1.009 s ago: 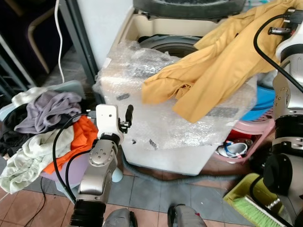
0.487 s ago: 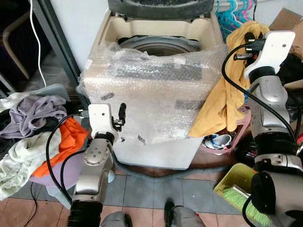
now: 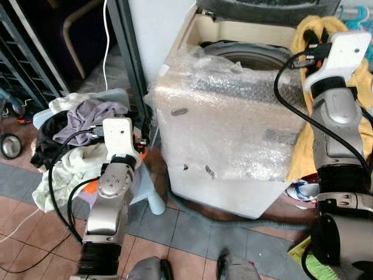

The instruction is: Clothes washing

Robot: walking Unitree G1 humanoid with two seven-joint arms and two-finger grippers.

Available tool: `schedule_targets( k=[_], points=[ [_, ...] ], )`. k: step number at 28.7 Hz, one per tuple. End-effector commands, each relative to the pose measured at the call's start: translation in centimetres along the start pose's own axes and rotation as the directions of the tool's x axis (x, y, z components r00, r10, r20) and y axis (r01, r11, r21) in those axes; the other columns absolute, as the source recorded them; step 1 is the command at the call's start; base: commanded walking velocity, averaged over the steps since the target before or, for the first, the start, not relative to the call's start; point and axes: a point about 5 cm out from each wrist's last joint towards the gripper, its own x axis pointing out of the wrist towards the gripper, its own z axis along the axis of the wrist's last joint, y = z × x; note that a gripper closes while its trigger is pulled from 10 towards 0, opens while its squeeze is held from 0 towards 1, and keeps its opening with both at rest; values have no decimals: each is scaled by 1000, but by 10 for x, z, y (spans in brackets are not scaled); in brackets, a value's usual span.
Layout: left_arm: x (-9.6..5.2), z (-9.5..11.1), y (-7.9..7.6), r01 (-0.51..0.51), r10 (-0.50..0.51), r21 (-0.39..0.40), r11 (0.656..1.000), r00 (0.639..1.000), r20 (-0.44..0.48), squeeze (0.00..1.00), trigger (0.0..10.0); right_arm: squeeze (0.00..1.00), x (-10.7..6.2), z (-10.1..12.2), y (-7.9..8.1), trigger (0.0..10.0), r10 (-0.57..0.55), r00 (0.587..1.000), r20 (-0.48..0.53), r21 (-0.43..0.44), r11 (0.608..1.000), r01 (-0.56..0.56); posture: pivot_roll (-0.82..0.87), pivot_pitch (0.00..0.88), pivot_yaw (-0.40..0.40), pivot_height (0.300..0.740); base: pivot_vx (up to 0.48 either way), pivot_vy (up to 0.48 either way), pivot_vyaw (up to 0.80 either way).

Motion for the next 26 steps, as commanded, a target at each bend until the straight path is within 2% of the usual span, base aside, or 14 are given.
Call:
schedule_targets(
  k=[1,3,13,18,19,20,21,22,24,26],
  points=[
    [-3,-1,-5,22,-22,12,1000,1000,10,0,10000,0,9,17,3,10000,20,997,73,11,1000,-21,-30,118,57,740,0,0,750],
    [-4,1,-9,39,-39,12,999,999,18,0,10000,0,22,27,8,10000,27,994,106,25,999,-30,-27,115,57,740,450,0,750],
    [-6,-3,-11,35,-35,3,999,999,-6,0,10000,0,46,45,15,10000,-9,989,149,30,1000,5,-20,112,49,740,429,0,672],
    [-8,-6,-10,25,-25,-7,1000,999,-30,0,10000,0,52,42,5,10000,-63,993,103,-15,998,65,-16,111,44,740,116,0,103],
    [-9,-7,-9,24,-25,-8,1000,999,-32,0,10000,0,55,39,-3,10000,-107,992,70,-11,994,108,-16,110,42,740,0,0,0],
    [-9,-8,-8,24,-24,-5,1000,999,-34,0,10000,0,59,30,-28,10000,-250,967,-56,-55,968,247,-15,109,42,740,0,0,0],
    [-9,-8,-8,24,-24,-5,1000,999,-34,0,10000,0,59,30,-28,10000,-250,967,-56,-55,968,247,-15,109,42,740,0,0,0],
    [-9,-8,-8,23,-23,-5,1000,999,-34,0,10000,0,58,28,-45,10000,-344,934,-100,-30,939,343,-14,108,37,740,0,0,0],
    [-9,-8,-9,22,-22,-6,1000,999,-35,0,10000,0,56,27,-64,10000,-448,883,-143,-1,892,452,-11,105,35,740,0,0,0],
    [-10,-9,-9,20,-20,-8,1000,999,-37,0,10000,0,51,30,-85,10000,-548,823,-149,-15,834,552,-11,104,34,740,0,0,0]
  ],
)
